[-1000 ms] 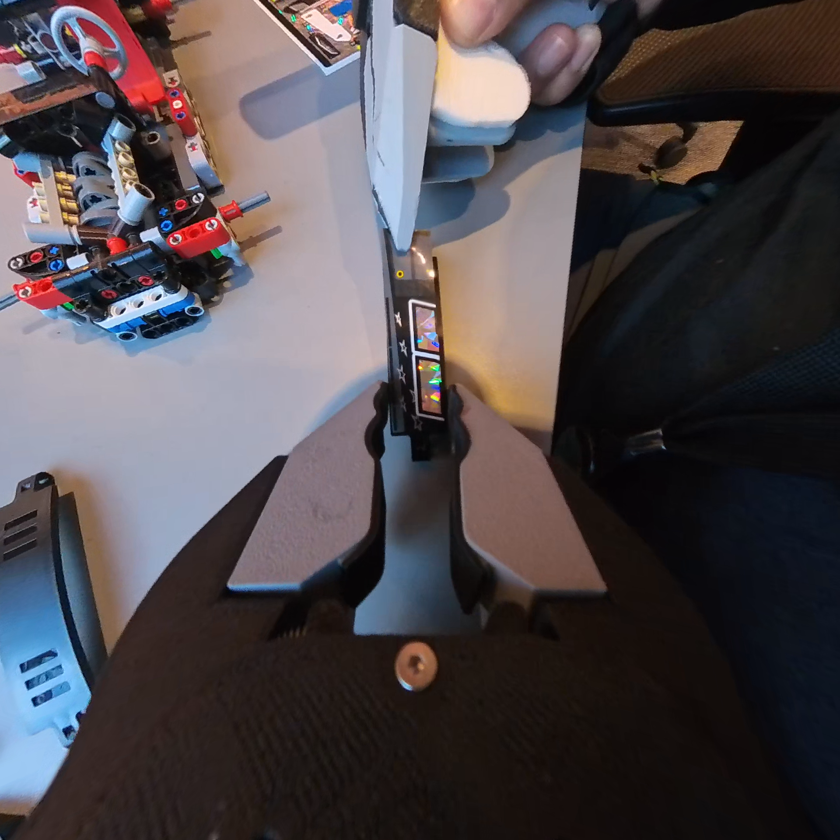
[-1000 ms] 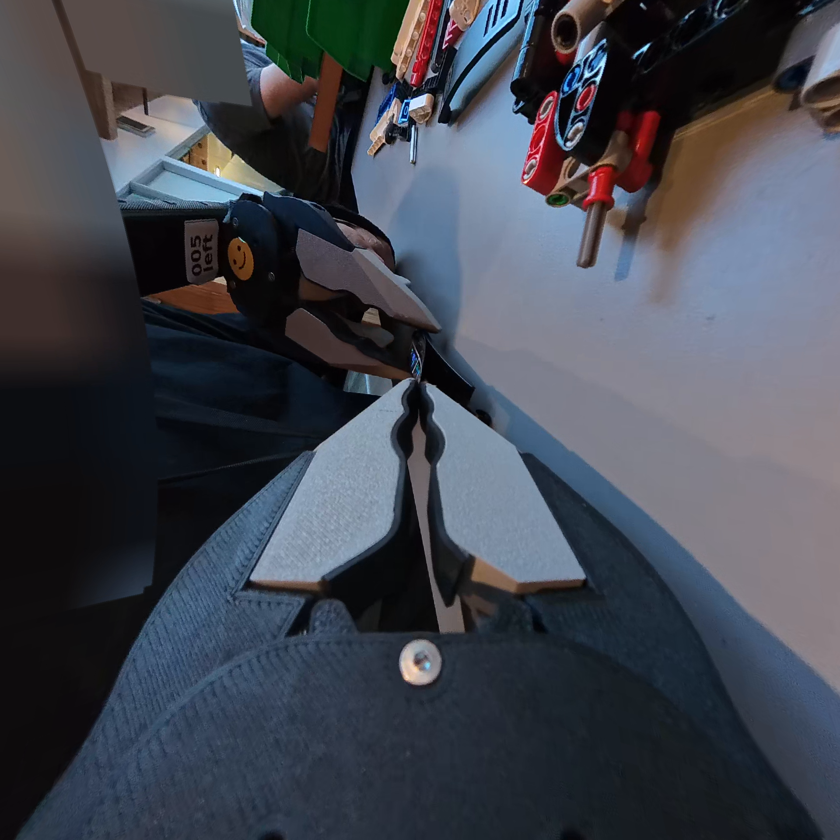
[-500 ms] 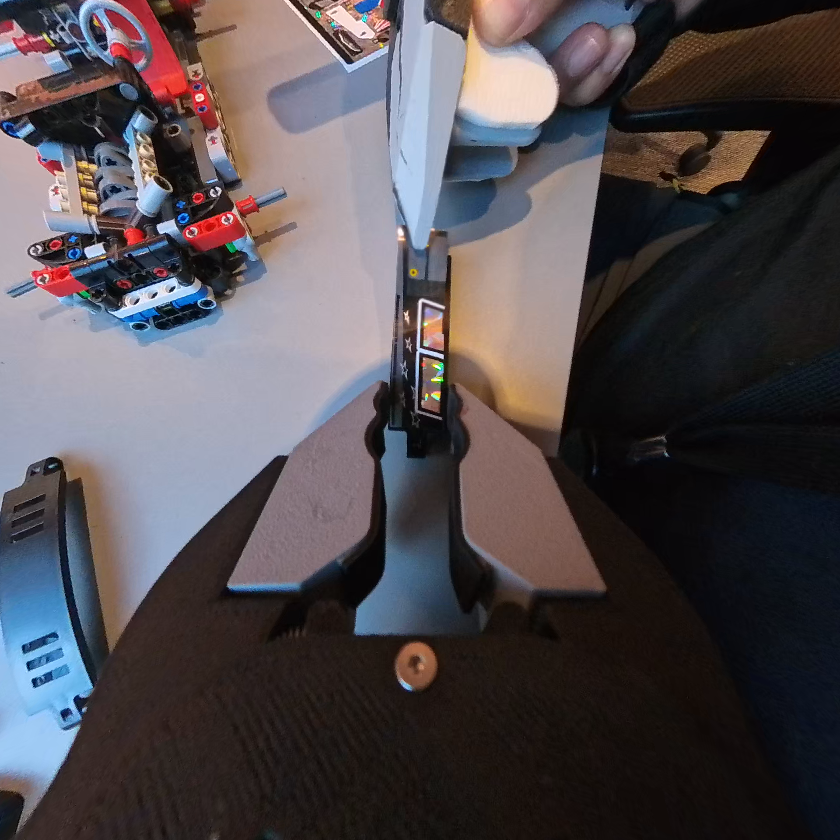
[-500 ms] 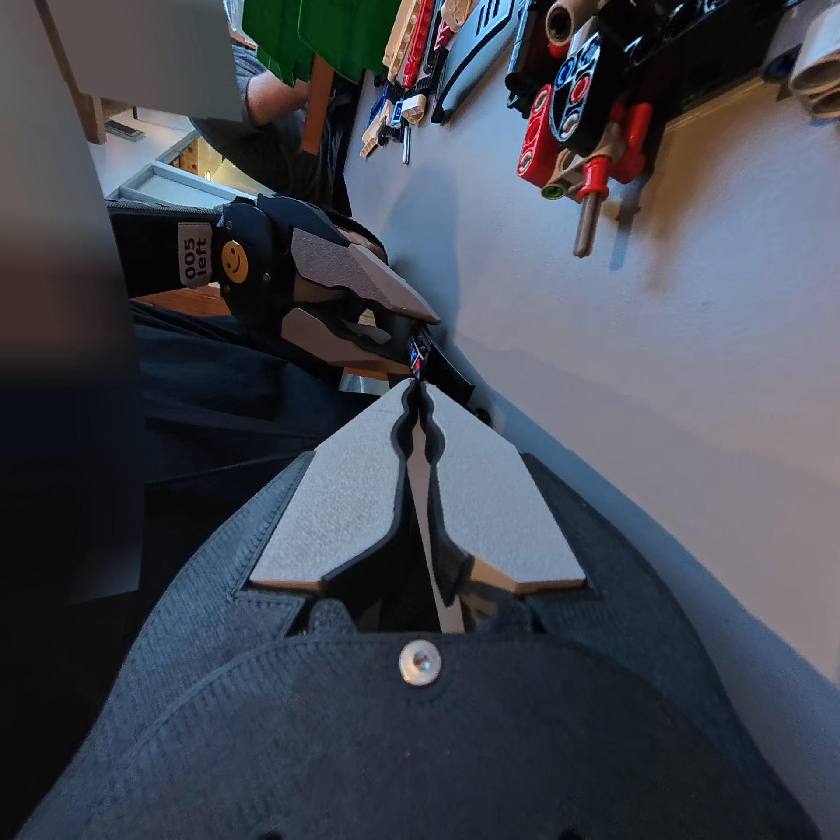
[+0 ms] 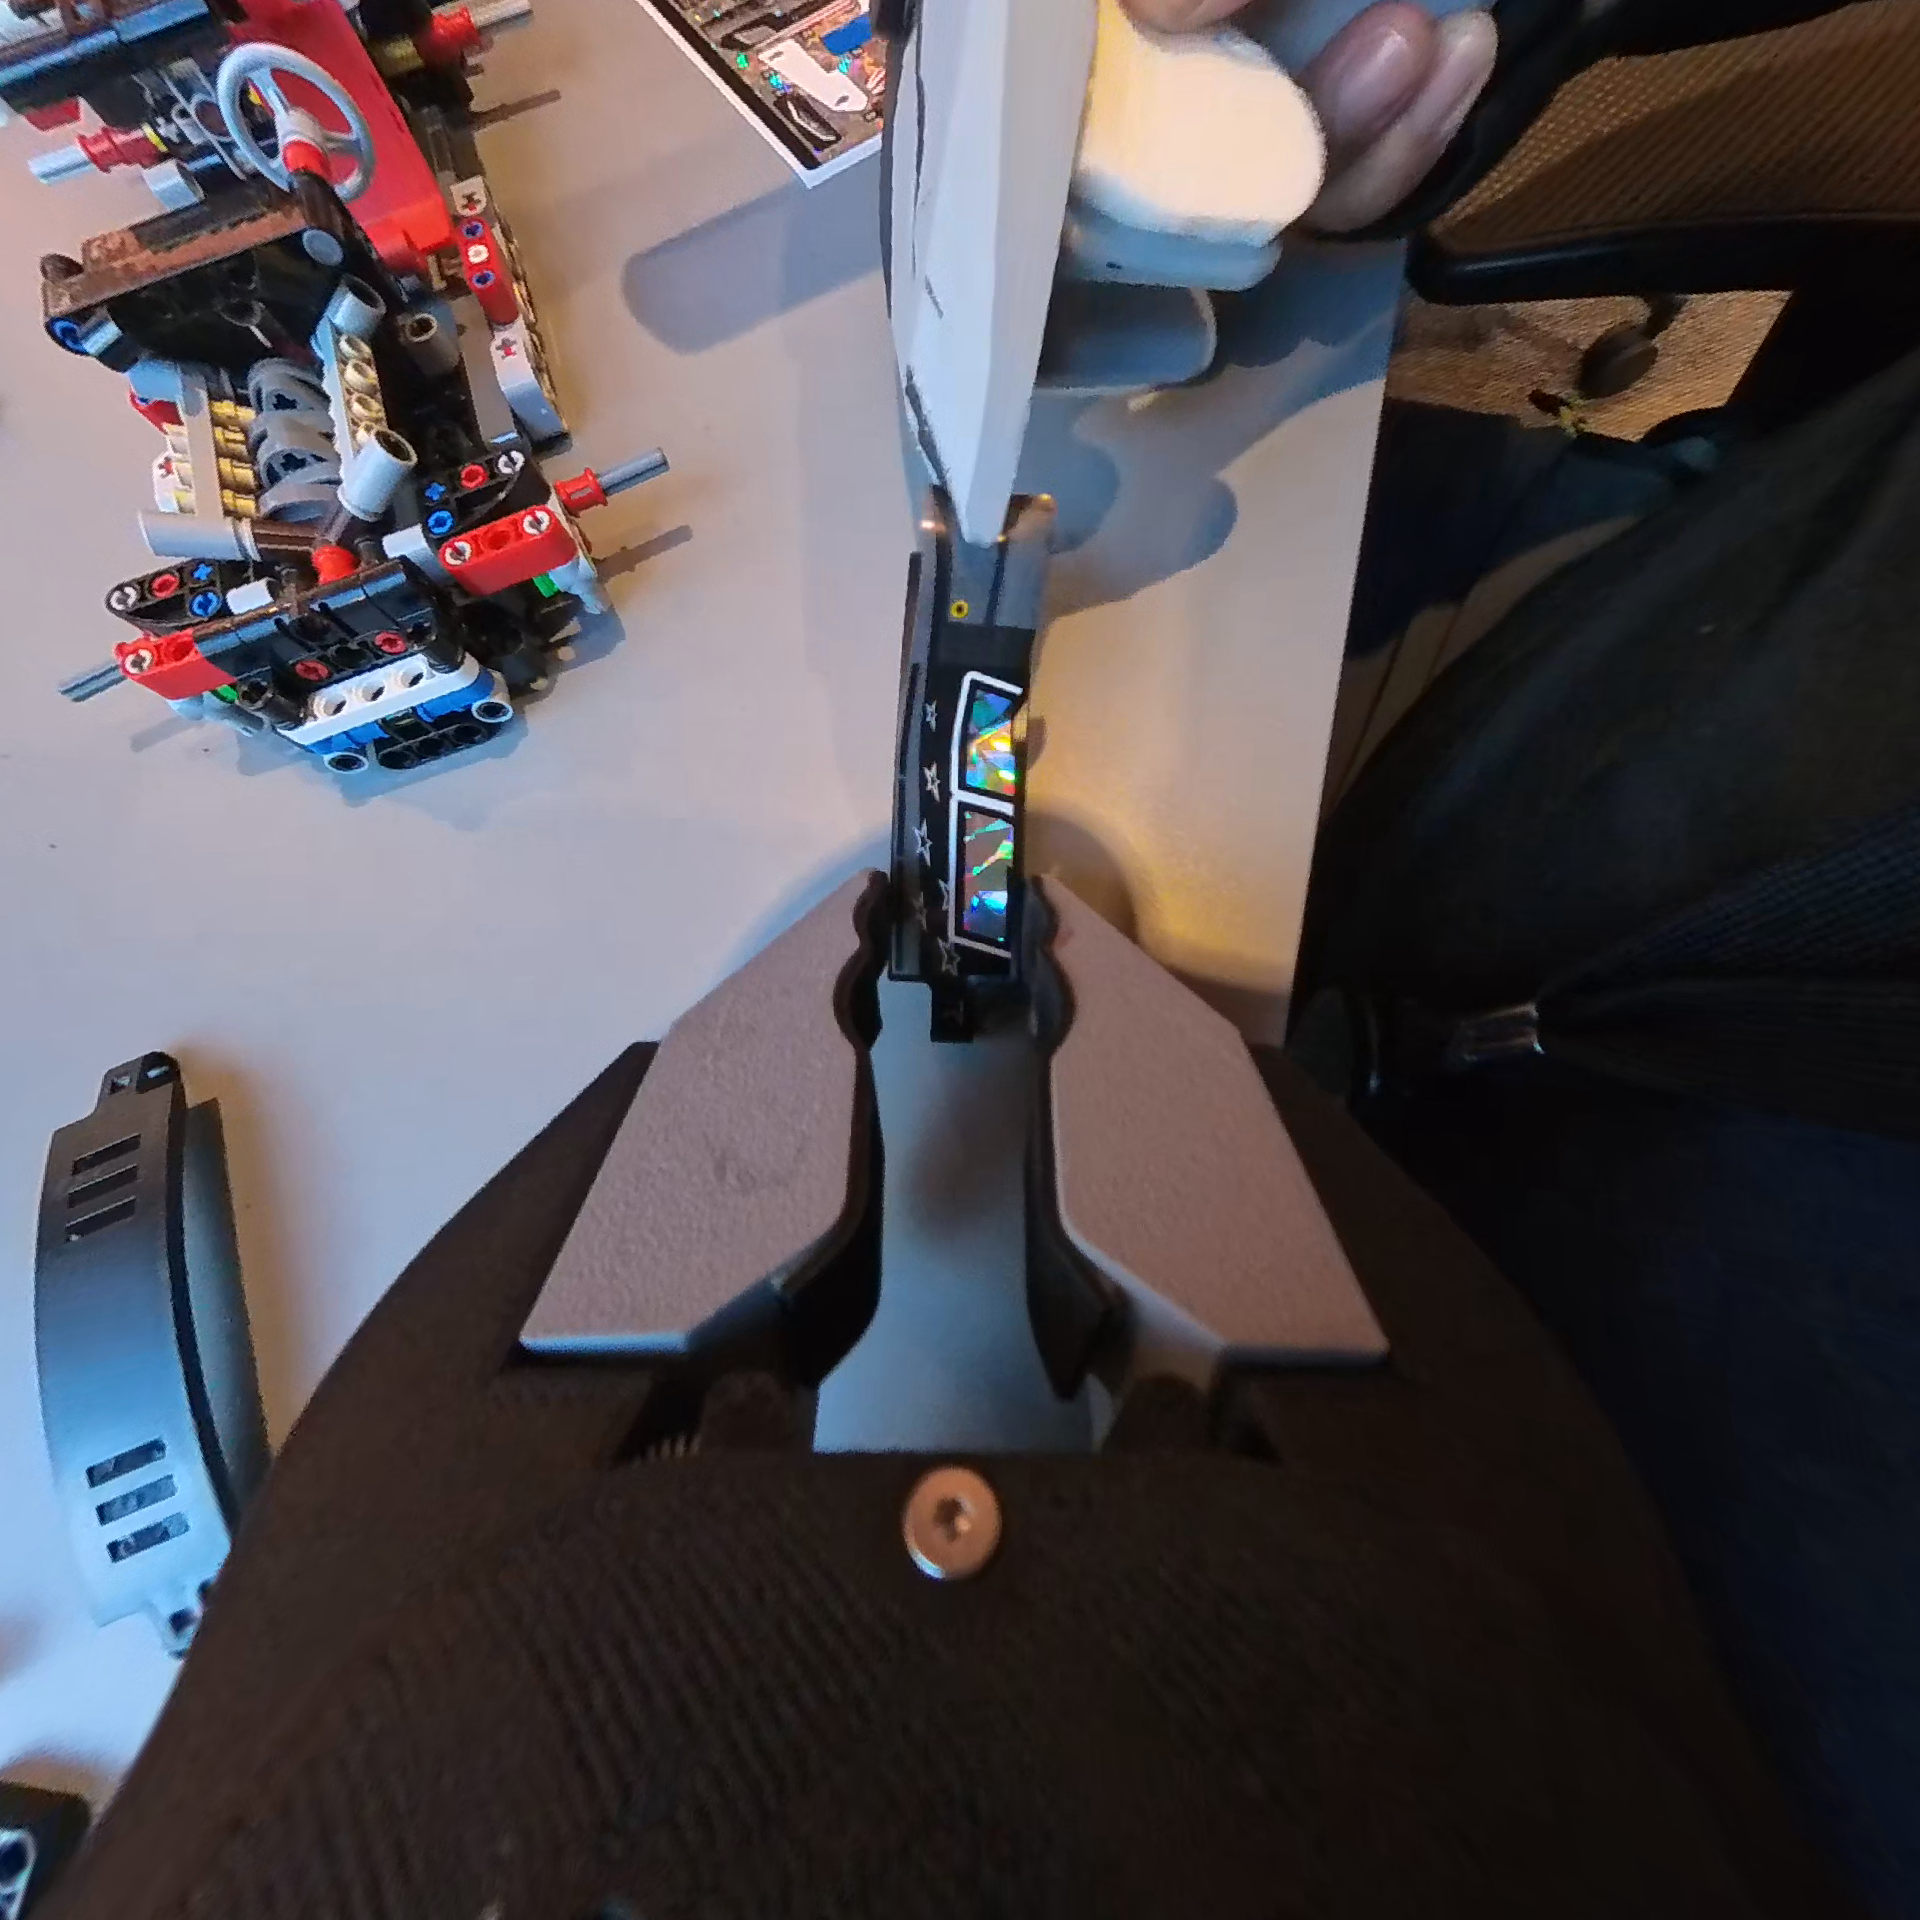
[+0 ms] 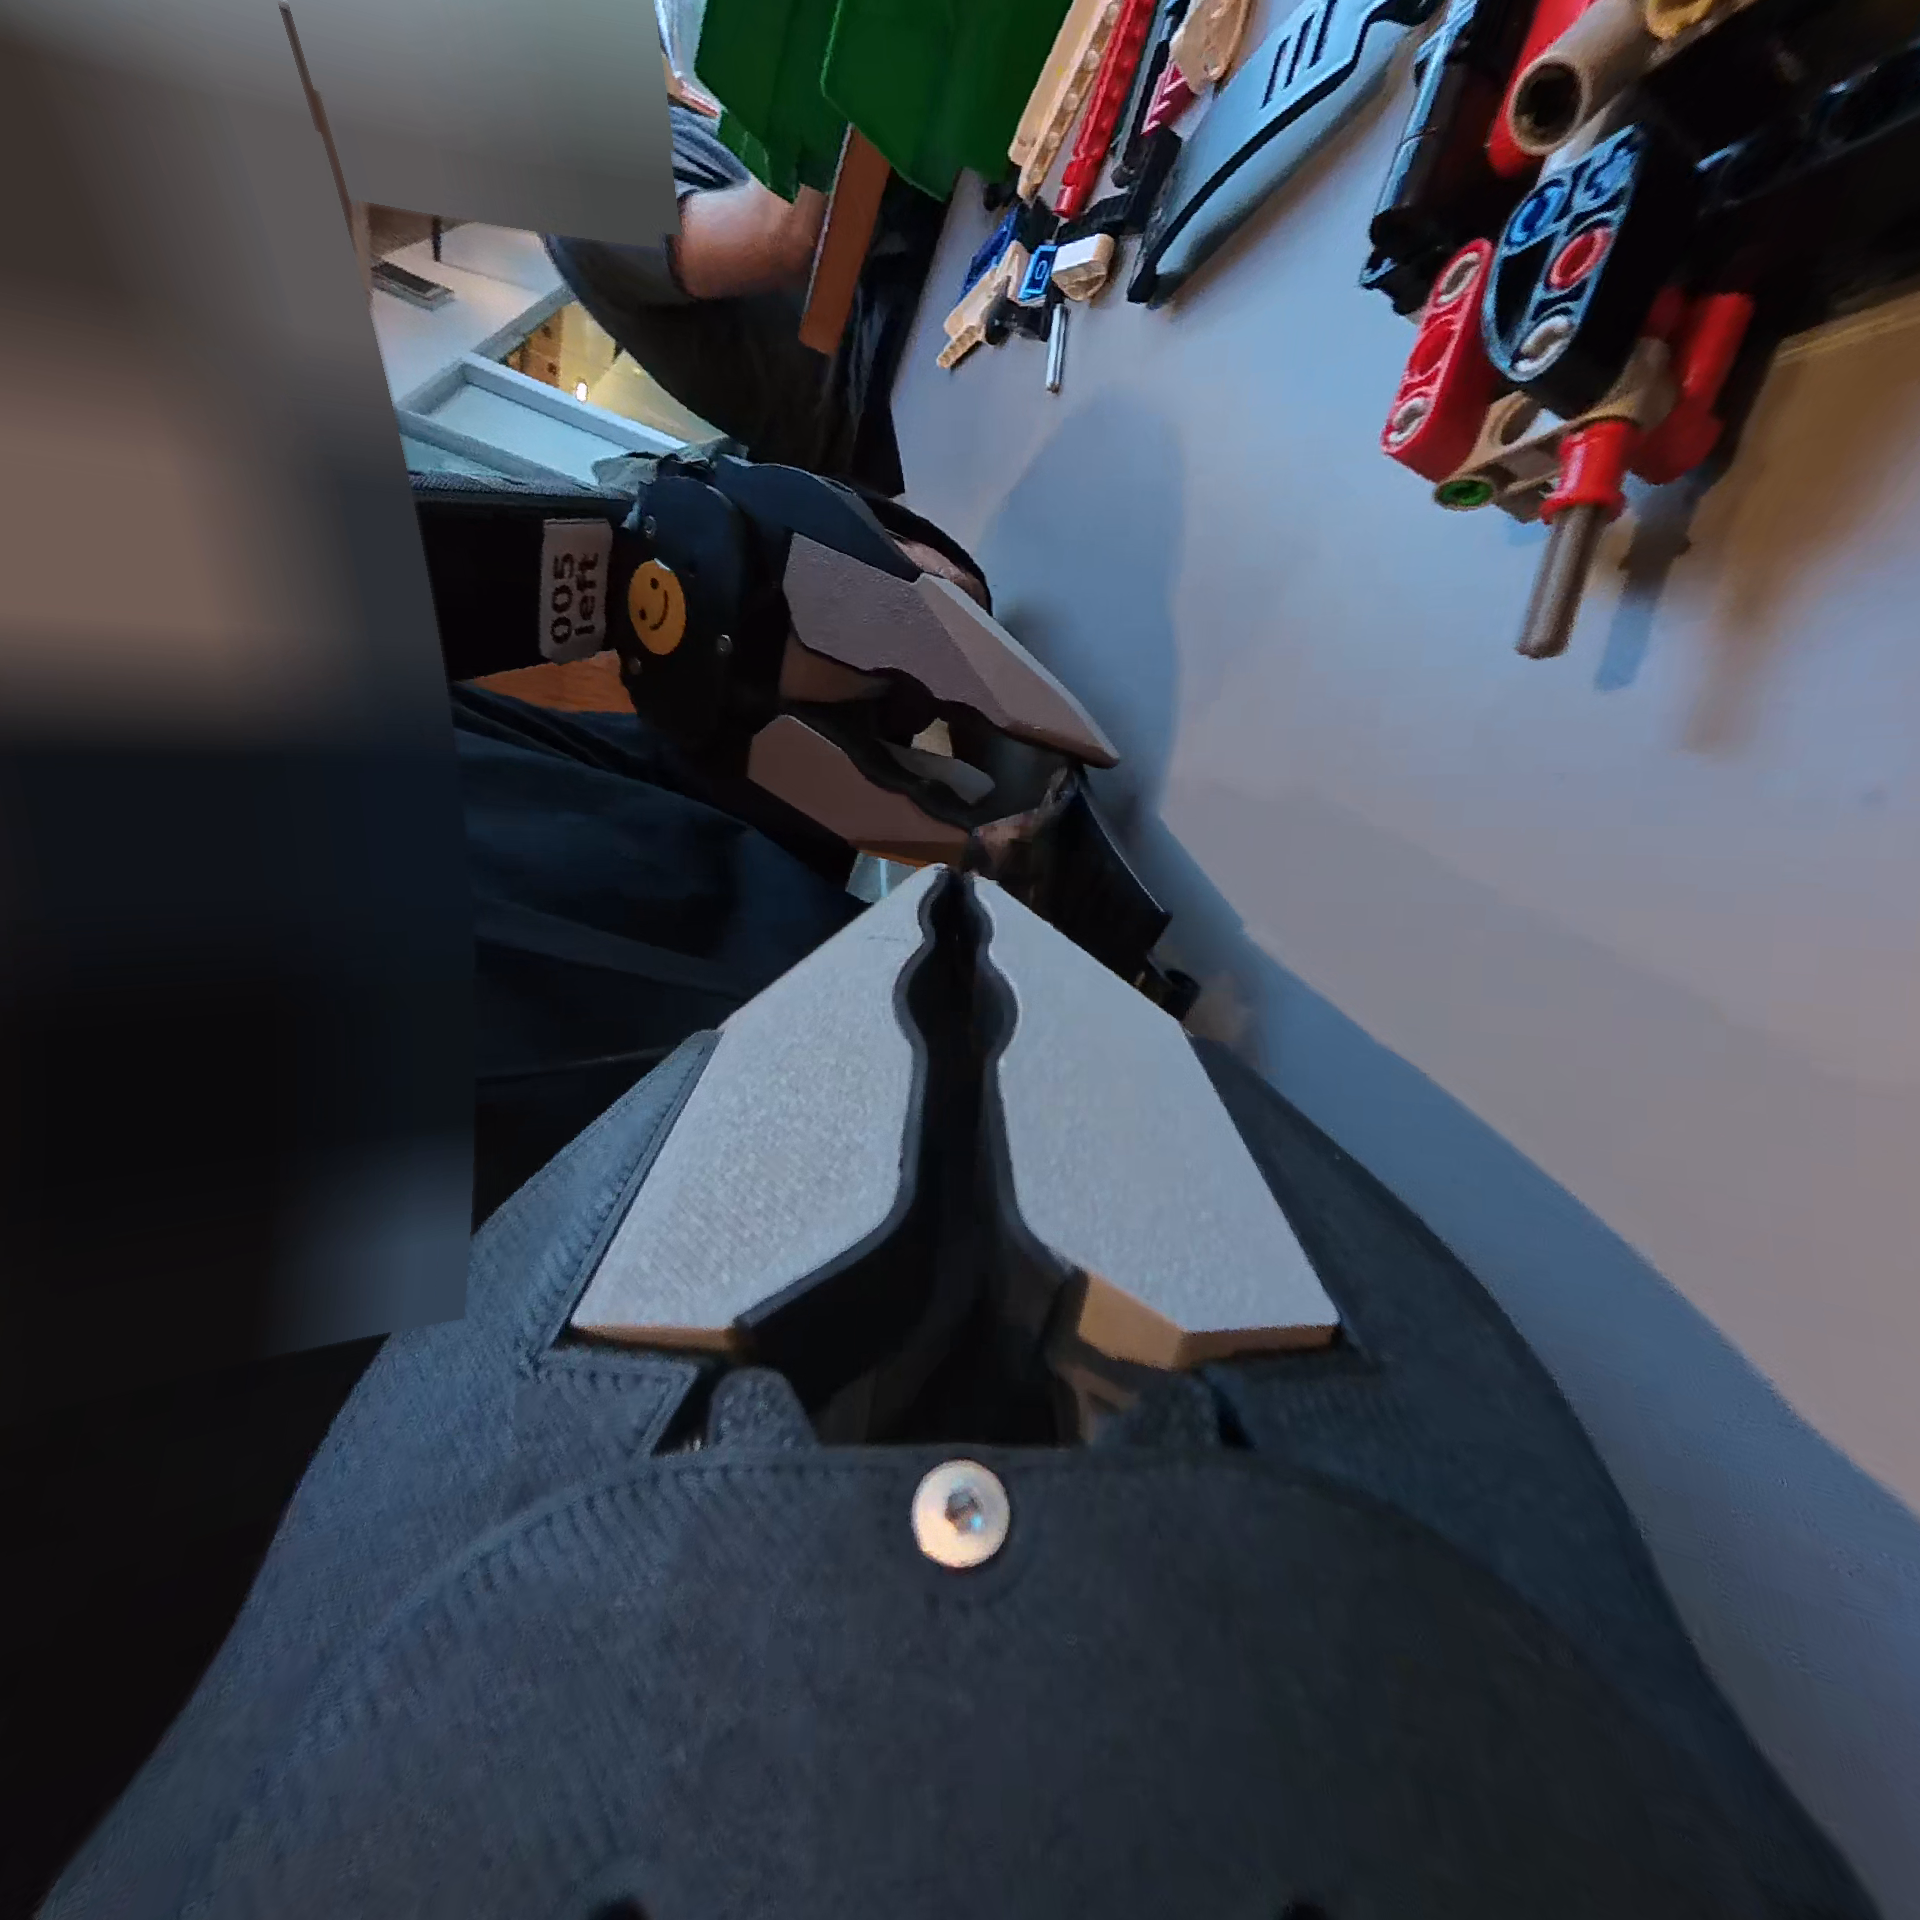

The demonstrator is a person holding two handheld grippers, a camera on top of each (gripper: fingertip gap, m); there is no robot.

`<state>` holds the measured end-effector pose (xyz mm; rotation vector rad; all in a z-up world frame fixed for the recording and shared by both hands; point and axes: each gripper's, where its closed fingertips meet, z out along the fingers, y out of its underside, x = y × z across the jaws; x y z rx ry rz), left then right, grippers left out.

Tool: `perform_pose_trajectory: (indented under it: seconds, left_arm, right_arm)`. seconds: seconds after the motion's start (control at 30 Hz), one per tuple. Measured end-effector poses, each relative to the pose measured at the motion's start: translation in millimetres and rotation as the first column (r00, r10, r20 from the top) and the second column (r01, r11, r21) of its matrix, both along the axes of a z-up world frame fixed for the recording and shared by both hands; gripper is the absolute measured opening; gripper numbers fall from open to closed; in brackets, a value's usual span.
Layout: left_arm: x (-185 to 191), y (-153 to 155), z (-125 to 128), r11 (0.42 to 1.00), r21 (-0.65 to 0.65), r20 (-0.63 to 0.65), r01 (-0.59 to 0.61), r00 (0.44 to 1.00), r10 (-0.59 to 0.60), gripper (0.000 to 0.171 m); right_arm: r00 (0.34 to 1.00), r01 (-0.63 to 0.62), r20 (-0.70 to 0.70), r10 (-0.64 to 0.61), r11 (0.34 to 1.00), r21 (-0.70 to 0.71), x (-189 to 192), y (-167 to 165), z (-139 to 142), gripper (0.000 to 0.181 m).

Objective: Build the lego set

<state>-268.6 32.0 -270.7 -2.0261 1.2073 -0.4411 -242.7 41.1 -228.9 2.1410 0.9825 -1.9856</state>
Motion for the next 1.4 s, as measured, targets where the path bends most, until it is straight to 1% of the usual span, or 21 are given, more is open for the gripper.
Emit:
perform_pose_trajectory:
  seconds: [0.1,0.17,0.23,0.3,0.43,0.6,0.83,1.0,1.13,1.27,1.4]
  left_arm:
    - [0.4,0.8,-0.3,1.000,0.012,-0.015,-0.005,1.000,0.005,0.023]
    - [0.1,1.2,-2.2,1.000,0.017,-0.031,-0.008,0.999,0.008,0.023]
    - [-1.2,2.0,-2.6,1.000,0.016,-0.032,-0.016,0.999,0.016,0.023]
    - [-0.9,1.8,-2.5,1.000,0.008,-0.022,-0.014,1.000,0.015,0.023]
    - [-0.6,2.0,-2.5,1.000,0.019,-0.029,-0.011,1.000,0.012,0.023]
    - [0.0,2.3,-2.3,1.000,0.026,-0.033,-0.015,0.999,0.016,0.023]
    - [1.4,2.9,-2.2,0.999,0.038,-0.039,-0.032,0.999,0.034,0.023]
    - [3.5,3.0,-2.2,0.998,0.046,-0.044,-0.049,0.998,0.051,0.022]
    - [3.1,4.0,-2.0,0.997,0.057,-0.051,-0.052,0.997,0.055,0.023]
    - [1.7,5.2,-1.9,0.997,0.054,-0.046,-0.056,0.997,0.058,0.023]
    - [1.5,6.3,-1.4,0.996,0.055,-0.041,-0.068,0.997,0.070,0.023]
  right_arm:
    - [1.000,-0.010,-0.013,0.010,1.000,-0.017,-2.0,-3.1,1.1,0.000]
    - [1.000,0.008,0.015,-0.007,1.000,-0.019,-1.1,0.1,-4.2,0.000]
    - [0.996,0.053,0.066,-0.052,0.998,-0.015,3.9,9.8,-13.4,0.000]
    - [0.989,0.064,0.129,-0.067,0.998,0.026,9.0,13.1,-25.2,0.000]
    - [0.982,0.069,0.172,-0.080,0.995,0.070,10.1,14.5,-31.8,0.000]
    - [0.972,0.066,0.217,-0.087,0.993,0.102,11.1,14.8,-33.3,0.000]
    - [0.932,0.003,0.352,-0.084,0.974,0.224,14.0,14.3,-34.9,0.000]
    - [0.870,-0.098,0.486,-0.080,0.939,0.330,16.3,15.7,-36.7,0.000]
    - [0.825,-0.174,0.556,-0.102,0.890,0.421,15.5,19.4,-37.4,0.000]
    - [0.827,-0.190,0.545,-0.137,0.845,0.500,13.4,22.2,-36.0,0.000]
    - [0.841,-0.165,0.513,-0.172,0.821,0.546,12.7,23.5,-30.6,0.000]
